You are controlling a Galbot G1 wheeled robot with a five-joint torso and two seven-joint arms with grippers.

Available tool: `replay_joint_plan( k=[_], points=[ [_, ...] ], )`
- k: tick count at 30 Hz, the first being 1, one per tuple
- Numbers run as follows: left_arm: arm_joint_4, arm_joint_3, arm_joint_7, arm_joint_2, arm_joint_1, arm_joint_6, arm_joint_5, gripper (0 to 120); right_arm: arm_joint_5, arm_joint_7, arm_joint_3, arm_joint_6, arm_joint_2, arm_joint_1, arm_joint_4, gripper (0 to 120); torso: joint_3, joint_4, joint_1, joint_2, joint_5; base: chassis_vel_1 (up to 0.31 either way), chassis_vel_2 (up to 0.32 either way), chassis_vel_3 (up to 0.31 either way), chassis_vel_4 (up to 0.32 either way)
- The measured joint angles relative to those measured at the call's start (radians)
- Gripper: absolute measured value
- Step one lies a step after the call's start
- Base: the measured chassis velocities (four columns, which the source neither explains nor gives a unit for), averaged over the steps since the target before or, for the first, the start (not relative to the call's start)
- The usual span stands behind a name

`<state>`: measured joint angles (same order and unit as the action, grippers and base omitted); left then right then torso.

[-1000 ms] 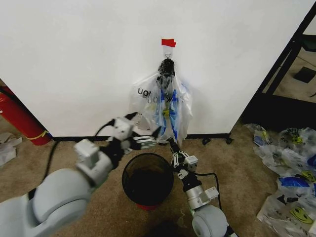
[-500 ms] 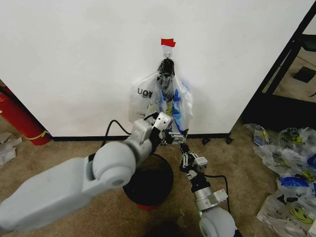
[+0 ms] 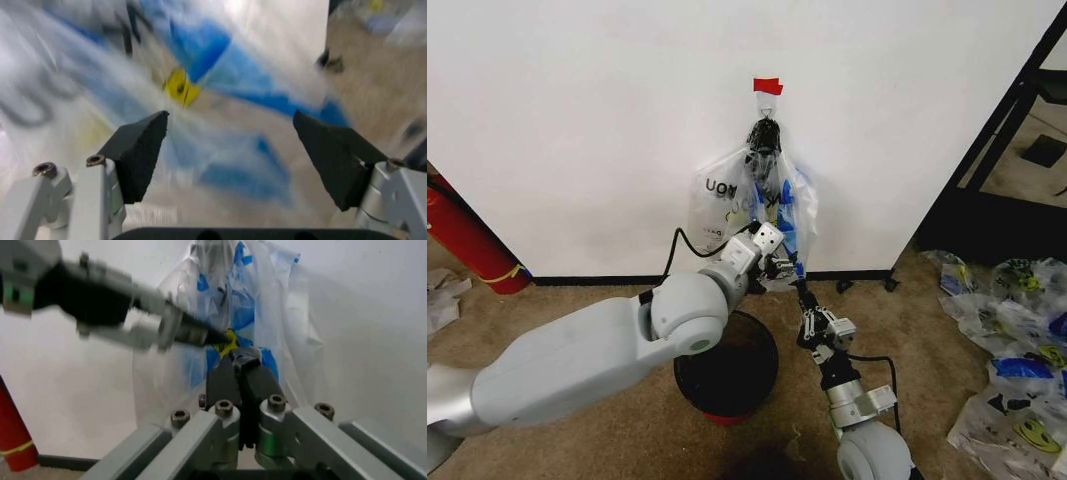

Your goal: Pick up the garbage bag from the wall and place it over the trash bin.

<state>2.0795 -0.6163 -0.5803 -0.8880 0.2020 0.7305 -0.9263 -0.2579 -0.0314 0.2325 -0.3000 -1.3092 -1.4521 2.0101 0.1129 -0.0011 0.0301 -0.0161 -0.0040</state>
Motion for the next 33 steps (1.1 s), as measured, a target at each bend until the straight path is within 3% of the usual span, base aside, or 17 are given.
replay_joint_plan(
  k=[6,18,22,26,33],
  points=[
    [-0.021,-0.034,0.017,0.020,-0.015,0.011,0.002,72,-0.009,0.001,0.006,0.000,0.010,-0.003,0.012,0,0.000,0.0002,0.000,0.000,0.0000,0.000,0.000,0.000,0.000],
    [-0.023,-0.040,0.016,0.066,-0.034,0.009,0.002,33,-0.018,0.000,0.008,0.001,0.012,-0.001,0.022,0,0.000,0.0002,0.000,0.000,0.0000,0.000,0.000,0.000,0.000],
    [-0.011,0.007,0.015,0.080,0.009,0.008,-0.005,14,-0.024,-0.002,0.012,0.005,0.012,0.004,0.026,0,0.000,0.0001,0.000,0.000,-0.0001,0.000,0.000,0.000,0.000],
    [0.005,0.049,0.014,0.088,0.050,-0.007,-0.006,2,-0.024,-0.003,0.014,0.005,0.011,0.003,0.028,0,0.000,0.0000,0.000,0.000,-0.0001,0.000,0.000,0.000,0.000],
    [0.056,0.170,0.011,0.100,0.199,-0.100,-0.022,0,-0.036,-0.016,0.014,0.012,0.004,-0.005,0.052,0,0.000,0.0003,0.000,0.000,-0.0001,0.000,0.000,0.000,0.000]
  ],
)
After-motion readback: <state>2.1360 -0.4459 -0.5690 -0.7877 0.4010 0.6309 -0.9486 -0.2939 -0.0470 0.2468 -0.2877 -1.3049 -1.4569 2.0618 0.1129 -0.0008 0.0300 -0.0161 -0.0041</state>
